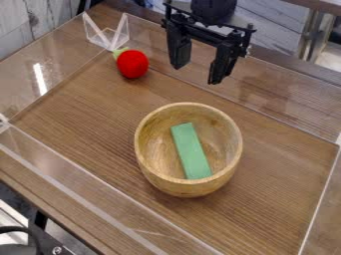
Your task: Remove the green stick from the brown bowl and put it on the table
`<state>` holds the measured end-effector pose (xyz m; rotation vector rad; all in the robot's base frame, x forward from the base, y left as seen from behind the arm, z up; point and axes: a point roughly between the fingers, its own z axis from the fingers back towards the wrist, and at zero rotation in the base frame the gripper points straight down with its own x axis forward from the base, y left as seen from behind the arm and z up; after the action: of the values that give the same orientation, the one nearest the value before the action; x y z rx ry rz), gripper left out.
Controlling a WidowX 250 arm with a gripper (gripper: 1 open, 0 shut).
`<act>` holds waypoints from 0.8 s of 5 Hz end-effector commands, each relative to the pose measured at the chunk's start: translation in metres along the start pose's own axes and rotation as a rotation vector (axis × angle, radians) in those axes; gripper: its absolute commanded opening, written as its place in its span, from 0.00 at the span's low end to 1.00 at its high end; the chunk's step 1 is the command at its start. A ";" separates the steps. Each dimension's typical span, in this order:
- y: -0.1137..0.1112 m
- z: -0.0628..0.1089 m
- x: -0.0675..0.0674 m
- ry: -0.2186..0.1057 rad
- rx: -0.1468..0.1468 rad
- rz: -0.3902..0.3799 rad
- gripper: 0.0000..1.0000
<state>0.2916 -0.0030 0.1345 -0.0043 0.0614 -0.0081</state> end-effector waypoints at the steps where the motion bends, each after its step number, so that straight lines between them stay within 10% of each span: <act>1: 0.000 -0.014 -0.006 0.026 -0.008 0.065 1.00; 4: 0.001 -0.059 -0.034 -0.023 -0.088 0.497 1.00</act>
<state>0.2491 -0.0034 0.0654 -0.0657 0.0906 0.4851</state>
